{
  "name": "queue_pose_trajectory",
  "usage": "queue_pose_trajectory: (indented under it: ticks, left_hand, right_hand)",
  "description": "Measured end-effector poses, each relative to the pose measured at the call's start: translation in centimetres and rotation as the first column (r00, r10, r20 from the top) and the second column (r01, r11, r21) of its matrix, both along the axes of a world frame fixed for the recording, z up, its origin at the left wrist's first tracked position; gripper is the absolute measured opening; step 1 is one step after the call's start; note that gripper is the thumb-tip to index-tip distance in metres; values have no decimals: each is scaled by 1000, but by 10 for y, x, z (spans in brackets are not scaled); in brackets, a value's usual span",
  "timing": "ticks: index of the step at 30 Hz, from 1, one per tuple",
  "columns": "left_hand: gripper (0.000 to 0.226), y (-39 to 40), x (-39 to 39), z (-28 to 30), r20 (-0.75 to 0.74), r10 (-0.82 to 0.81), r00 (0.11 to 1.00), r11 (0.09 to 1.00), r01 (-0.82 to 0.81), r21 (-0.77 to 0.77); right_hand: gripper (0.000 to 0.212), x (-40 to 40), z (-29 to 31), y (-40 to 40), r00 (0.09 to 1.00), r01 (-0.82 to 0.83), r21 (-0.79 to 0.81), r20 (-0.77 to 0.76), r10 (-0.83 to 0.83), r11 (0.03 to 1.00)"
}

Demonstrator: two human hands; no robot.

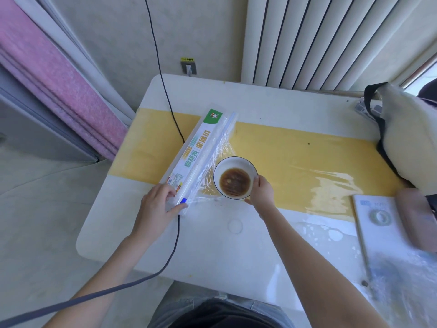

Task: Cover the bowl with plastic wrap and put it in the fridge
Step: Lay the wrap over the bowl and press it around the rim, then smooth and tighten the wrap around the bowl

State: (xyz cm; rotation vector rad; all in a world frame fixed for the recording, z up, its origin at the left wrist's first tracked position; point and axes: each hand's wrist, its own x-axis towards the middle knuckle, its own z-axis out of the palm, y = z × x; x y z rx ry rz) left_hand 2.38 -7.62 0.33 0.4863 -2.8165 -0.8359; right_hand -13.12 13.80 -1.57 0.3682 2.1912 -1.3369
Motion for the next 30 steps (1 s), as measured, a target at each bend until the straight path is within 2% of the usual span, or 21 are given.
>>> queue_pose_trajectory:
  ticks: [2, 6, 9, 17, 21, 24, 30]
  left_hand:
    - [39, 0, -13, 3, 45, 104, 994, 991, -108, 84]
    - [45, -1, -49, 8, 158, 201, 967, 979, -196, -47]
    - [51, 3, -86, 11, 178, 255, 951, 967, -246, -70]
    - [55, 8, -188, 13, 224, 243, 944, 969, -226, -96]
    - [65, 7, -220, 10, 264, 246, 933, 965, -211, -156]
    - [72, 8, -238, 12, 321, 272, 907, 958, -223, -181]
    - [67, 14, -268, 28, 425, 330, 843, 944, -299, -141]
  right_hand:
    - [40, 0, 2, 1, 1000, -3, -22, 11, 3, 1000]
    - [39, 1, 1, 2, 999, 32, -73, 19, -31, 997]
    - [38, 2, -2, 1, 998, 64, -88, 18, -63, 994]
    - [35, 2, -10, 0, 996, 86, -84, -2, -86, 993]
    - [36, 2, -13, -2, 996, 87, -63, -13, -88, 994]
    - [36, 2, -13, -3, 995, 103, -66, -7, -104, 992]
    - [33, 2, -12, -6, 991, 134, -64, 9, -134, 989]
